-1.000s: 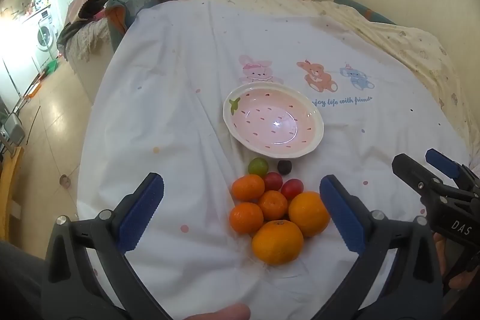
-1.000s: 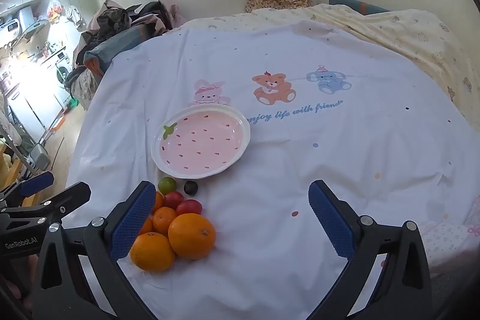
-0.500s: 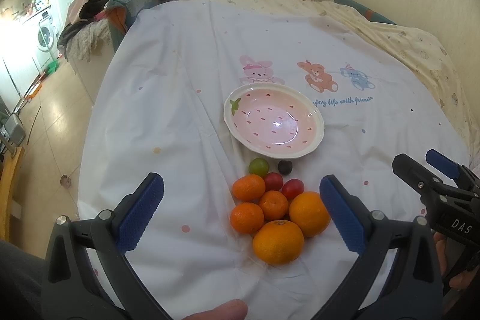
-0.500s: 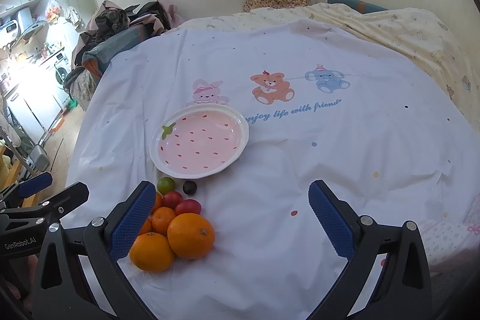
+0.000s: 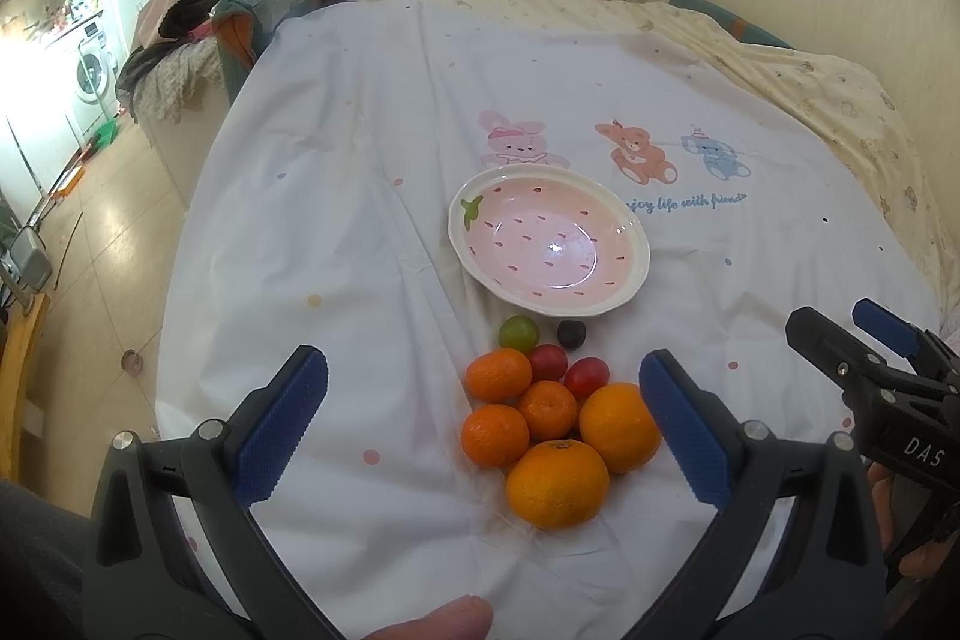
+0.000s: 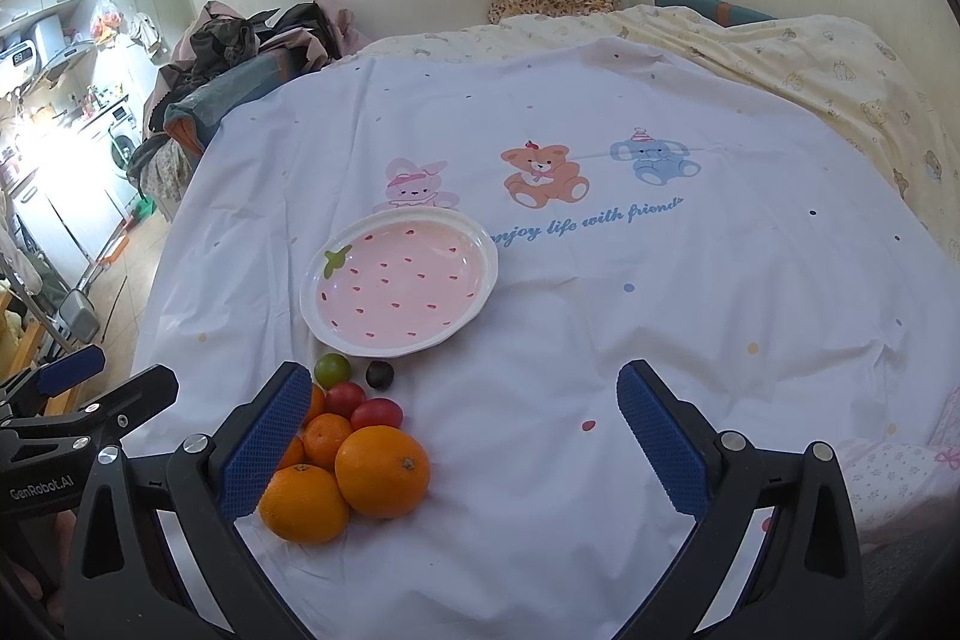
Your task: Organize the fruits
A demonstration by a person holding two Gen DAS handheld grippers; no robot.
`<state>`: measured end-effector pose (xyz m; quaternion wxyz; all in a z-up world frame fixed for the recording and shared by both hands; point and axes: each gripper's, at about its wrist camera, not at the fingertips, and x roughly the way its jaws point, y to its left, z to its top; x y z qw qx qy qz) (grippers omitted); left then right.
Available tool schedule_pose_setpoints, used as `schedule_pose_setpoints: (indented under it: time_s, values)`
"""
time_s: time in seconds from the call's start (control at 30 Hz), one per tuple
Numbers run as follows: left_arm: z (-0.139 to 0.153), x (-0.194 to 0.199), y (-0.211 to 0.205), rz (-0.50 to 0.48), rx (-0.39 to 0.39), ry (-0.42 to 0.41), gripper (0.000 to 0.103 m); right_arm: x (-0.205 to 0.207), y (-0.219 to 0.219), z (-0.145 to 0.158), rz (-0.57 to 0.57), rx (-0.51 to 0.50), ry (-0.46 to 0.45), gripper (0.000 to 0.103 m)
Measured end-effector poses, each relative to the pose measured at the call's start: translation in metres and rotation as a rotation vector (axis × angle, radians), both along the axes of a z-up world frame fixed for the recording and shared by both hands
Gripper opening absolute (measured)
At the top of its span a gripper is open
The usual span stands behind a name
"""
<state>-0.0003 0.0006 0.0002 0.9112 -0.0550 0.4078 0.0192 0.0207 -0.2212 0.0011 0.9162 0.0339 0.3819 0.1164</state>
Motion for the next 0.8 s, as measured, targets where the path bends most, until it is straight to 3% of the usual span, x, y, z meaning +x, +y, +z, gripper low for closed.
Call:
schedule_pose_setpoints:
  time_s: [0.8]
  values:
    - [0.0,0.0,-0.0003,0.0,0.001,0.0,0.103,-0.0002,-0.0004,0.0002,-0.001,0.0,-0.004,0.103]
